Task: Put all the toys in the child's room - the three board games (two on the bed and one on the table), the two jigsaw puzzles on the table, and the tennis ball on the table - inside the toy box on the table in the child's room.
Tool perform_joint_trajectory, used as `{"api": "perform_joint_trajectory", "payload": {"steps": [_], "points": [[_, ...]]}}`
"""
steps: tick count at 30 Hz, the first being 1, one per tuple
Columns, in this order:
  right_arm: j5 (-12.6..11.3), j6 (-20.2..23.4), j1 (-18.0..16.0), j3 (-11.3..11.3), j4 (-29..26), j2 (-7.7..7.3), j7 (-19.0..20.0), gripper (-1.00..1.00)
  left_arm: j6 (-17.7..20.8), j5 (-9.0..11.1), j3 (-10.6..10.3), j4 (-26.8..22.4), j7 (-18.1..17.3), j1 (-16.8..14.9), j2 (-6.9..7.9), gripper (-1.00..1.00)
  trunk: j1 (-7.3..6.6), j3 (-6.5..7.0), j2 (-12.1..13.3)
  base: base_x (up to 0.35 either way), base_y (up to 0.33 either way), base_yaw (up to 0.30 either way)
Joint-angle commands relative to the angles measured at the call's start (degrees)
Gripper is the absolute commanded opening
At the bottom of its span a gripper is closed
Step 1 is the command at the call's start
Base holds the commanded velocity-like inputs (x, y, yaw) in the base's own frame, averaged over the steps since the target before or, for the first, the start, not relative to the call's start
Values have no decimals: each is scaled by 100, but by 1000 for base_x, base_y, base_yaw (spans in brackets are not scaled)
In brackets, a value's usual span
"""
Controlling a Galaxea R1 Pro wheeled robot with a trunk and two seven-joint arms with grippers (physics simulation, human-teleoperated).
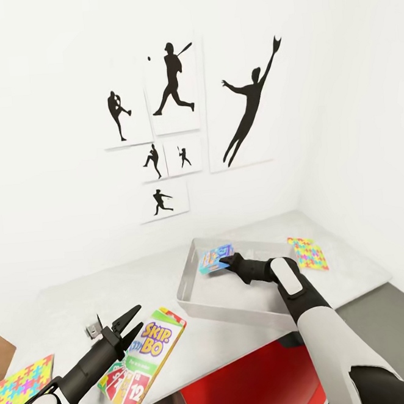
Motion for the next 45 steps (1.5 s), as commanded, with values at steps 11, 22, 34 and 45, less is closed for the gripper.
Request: {"api": "perform_joint_trajectory", "payload": {"steps": [11,22,34,45], "points": [[-1,35,-6,-24,4,12,-2,-100,38,22,9,0,-7,-5,0,100,3,-113,-13,0,0,0],[1,35,-13,-26,5,11,-2,-100,38,16,9,19,-7,-5,0,100,3,-214,-13,0,0,2],[9,32,-47,-23,2,12,-1,-100,38,10,9,25,-7,-5,0,100,3,-255,-13,0,0,5],[8,27,-115,-23,-2,5,5,-100,38,2,9,26,-7,-5,0,100,3,-261,-13,0,0,0]]}}
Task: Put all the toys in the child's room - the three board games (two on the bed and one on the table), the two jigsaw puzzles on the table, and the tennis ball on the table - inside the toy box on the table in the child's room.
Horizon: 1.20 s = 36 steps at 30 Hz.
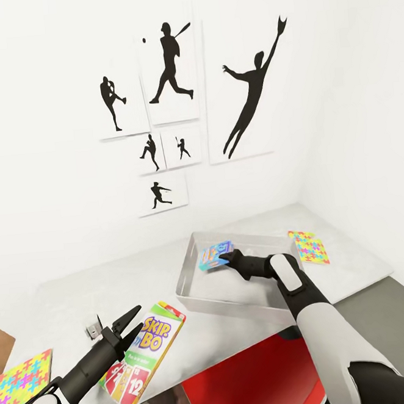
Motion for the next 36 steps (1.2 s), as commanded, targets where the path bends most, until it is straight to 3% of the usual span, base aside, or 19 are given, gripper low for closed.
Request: {"api": "perform_joint_trajectory", "payload": {"steps": [1,24,36], "points": [[3,36,-6,-33,-3,8,-1,-100,38,12,7,0,-7,-5,0,100,3,-11,-11,0,0,0],[2,43,-43,-25,-35,29,-7,-100,38,19,7,0,-7,-5,0,100,3,-17,-11,0,0,0],[-8,51,-46,-24,-55,21,0,-100,188,118,-3,-97,-33,2,-5,100,3,-98,-11,0,0,0]]}}
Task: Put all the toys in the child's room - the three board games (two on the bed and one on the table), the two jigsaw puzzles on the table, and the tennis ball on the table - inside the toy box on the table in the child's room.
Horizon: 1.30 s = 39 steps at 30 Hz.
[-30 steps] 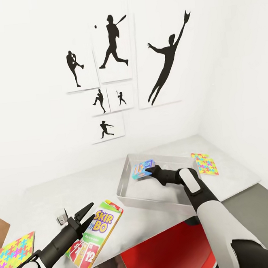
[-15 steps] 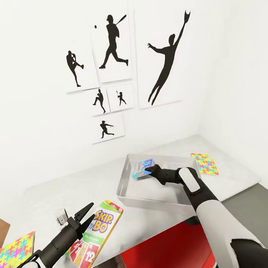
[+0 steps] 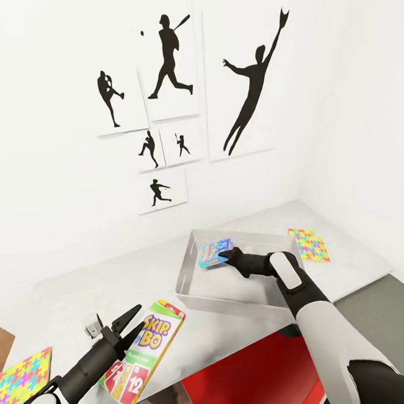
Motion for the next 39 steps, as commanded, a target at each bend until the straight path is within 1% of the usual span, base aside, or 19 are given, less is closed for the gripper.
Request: {"api": "perform_joint_trajectory", "payload": {"steps": [1,4,12,15,22,32,39], "points": [[-3,36,-6,-33,-4,6,-1,-100,53,18,8,-7,-19,-5,0,100,3,-20,-12,0,0,0],[-4,36,-6,-33,-5,7,-1,-100,75,27,5,-21,-70,-4,2,100,3,-46,-12,0,0,0],[-5,37,-6,-32,-6,2,-1,-100,102,29,1,-35,-477,13,3,100,3,-119,-12,0,0,0],[-5,37,-6,-32,-6,5,0,-100,106,24,0,-35,-544,18,4,100,3,-146,-12,0,0,0],[-5,37,-6,-32,-6,7,0,-100,112,16,0,-34,-591,21,4,100,3,-184,-12,0,0,0],[-4,31,-8,-32,-4,12,0,-100,115,-12,0,-28,-610,23,4,100,3,-196,-12,0,0,0],[7,35,-138,-24,44,13,8,-100,115,-28,0,-27,-613,23,4,100,3,-198,-12,0,0,0]]}}
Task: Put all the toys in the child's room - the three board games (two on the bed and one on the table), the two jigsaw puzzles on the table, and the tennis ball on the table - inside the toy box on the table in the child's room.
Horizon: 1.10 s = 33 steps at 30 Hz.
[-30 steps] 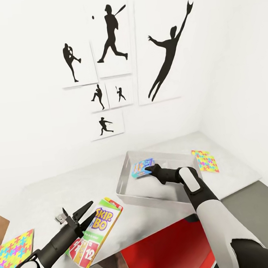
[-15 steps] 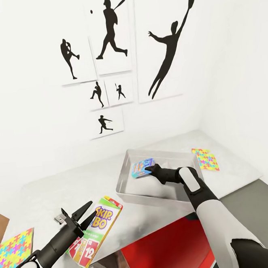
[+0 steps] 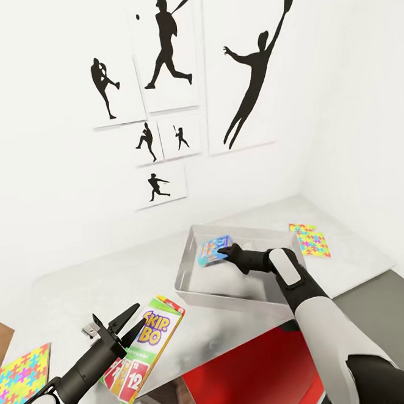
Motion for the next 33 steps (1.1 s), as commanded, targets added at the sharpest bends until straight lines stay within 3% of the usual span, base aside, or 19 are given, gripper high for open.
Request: {"api": "perform_joint_trajectory", "payload": {"steps": [1,21,33], "points": [[14,37,-25,-30,4,7,5,-100,32,6,6,0,-8,-5,0,100,3,-11,-11,0,0,0],[40,32,-100,-15,18,-9,35,-100,32,-10,6,0,-9,-4,0,100,3,-16,-11,0,0,0],[36,43,-104,-14,18,-10,43,-100,32,-11,6,0,-9,-4,0,100,3,-95,-11,0,0,0]]}}
